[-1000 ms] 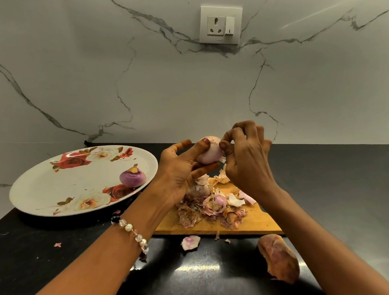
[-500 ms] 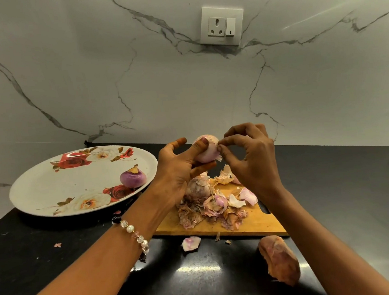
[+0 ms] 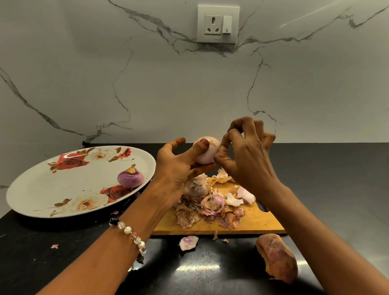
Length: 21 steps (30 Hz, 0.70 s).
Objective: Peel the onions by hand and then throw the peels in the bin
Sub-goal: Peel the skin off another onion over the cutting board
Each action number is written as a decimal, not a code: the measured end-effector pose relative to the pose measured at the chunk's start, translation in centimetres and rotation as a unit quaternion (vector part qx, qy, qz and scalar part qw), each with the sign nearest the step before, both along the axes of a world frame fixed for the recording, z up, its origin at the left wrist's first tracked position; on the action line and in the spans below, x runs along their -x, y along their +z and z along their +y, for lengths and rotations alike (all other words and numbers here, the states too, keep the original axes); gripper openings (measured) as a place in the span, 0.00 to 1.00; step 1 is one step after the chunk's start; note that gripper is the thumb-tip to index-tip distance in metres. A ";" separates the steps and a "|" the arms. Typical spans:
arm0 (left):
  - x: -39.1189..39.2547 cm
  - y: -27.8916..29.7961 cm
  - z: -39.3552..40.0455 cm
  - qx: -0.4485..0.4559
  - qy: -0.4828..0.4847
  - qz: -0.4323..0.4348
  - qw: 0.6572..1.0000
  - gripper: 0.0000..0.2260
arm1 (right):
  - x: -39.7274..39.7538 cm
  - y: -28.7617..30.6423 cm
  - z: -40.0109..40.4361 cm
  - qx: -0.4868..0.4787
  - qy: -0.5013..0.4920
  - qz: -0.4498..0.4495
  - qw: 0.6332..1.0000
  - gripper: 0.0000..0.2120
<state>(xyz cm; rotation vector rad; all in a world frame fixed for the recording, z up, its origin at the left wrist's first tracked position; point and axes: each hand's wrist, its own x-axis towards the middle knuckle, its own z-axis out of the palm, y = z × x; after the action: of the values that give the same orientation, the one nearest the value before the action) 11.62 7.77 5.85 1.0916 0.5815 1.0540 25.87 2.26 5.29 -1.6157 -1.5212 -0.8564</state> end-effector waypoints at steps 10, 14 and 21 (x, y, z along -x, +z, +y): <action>0.3 0.3 0.3 0.038 -0.056 -0.050 0.996 0.15 | -2.0 0.5 -0.3 0.060 -0.004 0.114 0.992 0.11; 0.5 0.3 0.8 0.046 -0.050 -0.048 0.997 0.05 | -2.5 0.9 -0.6 0.006 0.044 0.149 0.988 0.04; 0.4 0.1 1.1 0.016 -0.032 -0.015 0.999 0.25 | -1.3 1.2 -1.1 0.008 0.169 0.165 0.972 0.07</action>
<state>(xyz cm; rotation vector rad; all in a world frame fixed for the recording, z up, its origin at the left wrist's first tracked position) 11.18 8.90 5.91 1.0577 0.5359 1.0009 27.14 1.13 6.53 -1.3720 -1.5034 -0.3685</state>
